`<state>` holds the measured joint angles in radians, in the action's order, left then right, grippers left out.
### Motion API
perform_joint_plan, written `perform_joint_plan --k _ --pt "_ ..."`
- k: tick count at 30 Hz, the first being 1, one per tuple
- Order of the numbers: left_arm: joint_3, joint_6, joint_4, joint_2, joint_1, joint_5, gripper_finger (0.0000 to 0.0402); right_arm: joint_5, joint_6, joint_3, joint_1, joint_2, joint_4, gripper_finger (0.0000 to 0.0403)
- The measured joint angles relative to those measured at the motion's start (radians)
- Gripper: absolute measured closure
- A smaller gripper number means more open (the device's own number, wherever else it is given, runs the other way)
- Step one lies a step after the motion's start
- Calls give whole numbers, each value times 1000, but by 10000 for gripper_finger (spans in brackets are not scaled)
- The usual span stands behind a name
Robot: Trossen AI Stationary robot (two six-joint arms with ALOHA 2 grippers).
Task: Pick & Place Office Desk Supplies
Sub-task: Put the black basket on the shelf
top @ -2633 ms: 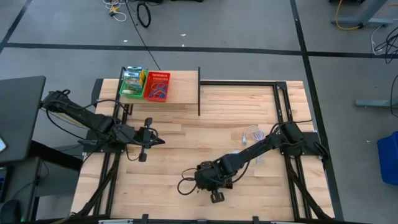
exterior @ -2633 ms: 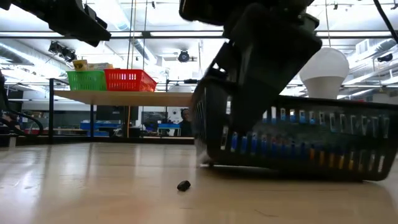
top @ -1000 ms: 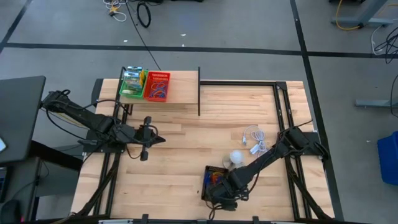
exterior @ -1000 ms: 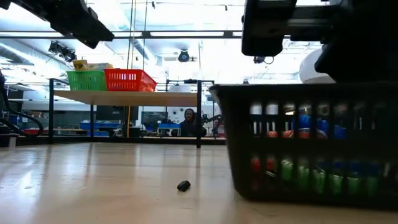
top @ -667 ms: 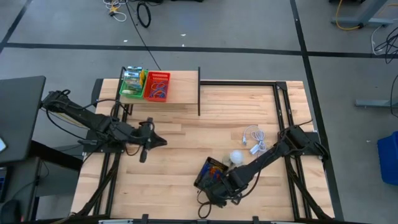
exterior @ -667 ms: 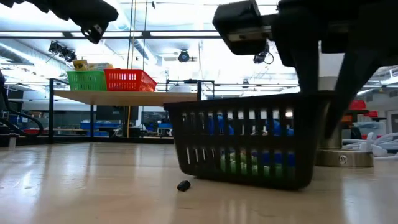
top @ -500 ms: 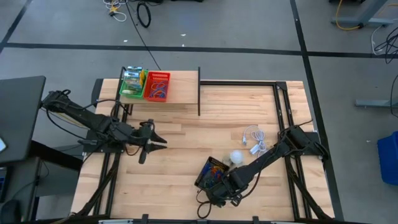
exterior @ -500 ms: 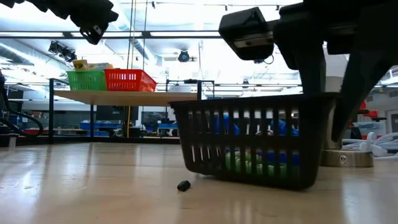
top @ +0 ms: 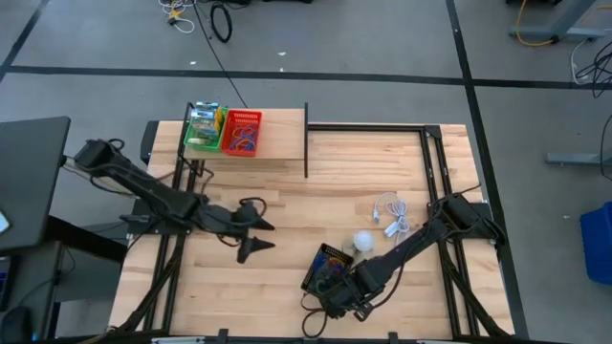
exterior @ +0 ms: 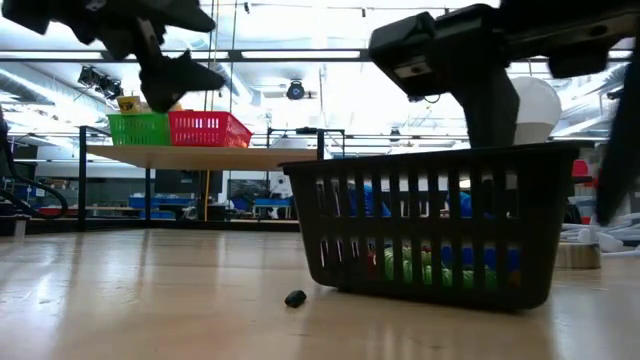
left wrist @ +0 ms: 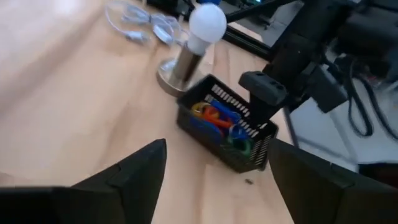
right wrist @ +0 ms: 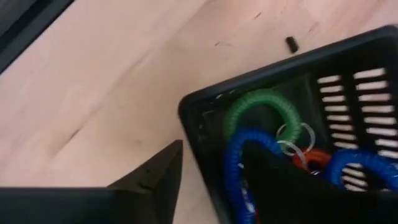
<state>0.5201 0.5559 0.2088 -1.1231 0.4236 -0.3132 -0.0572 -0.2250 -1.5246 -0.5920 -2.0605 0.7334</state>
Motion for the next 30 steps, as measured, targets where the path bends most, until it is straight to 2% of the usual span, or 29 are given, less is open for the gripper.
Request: perform_joint_plan --k 4,10,14,16,20,30 --pt "26 119 90 -139 -11 44 117 1 55 0 -1 0 12 206" --pt "181 203 56 -346 -41 154 118 -8 151 0 -6 8 80 183" --pt "352 193 -144 -460 -75 216 119 -51 224 -1 -22 31 173 181" --pt "437 167 -271 -505 -89 225 119 -80 269 -1 -35 50 214 181" --pt "592 150 -421 -594 -113 226 119 -141 375 -1 -63 91 309 181" --pt "808 192 -607 -795 -134 229 119 -248 647 -4 -146 134 629 181"
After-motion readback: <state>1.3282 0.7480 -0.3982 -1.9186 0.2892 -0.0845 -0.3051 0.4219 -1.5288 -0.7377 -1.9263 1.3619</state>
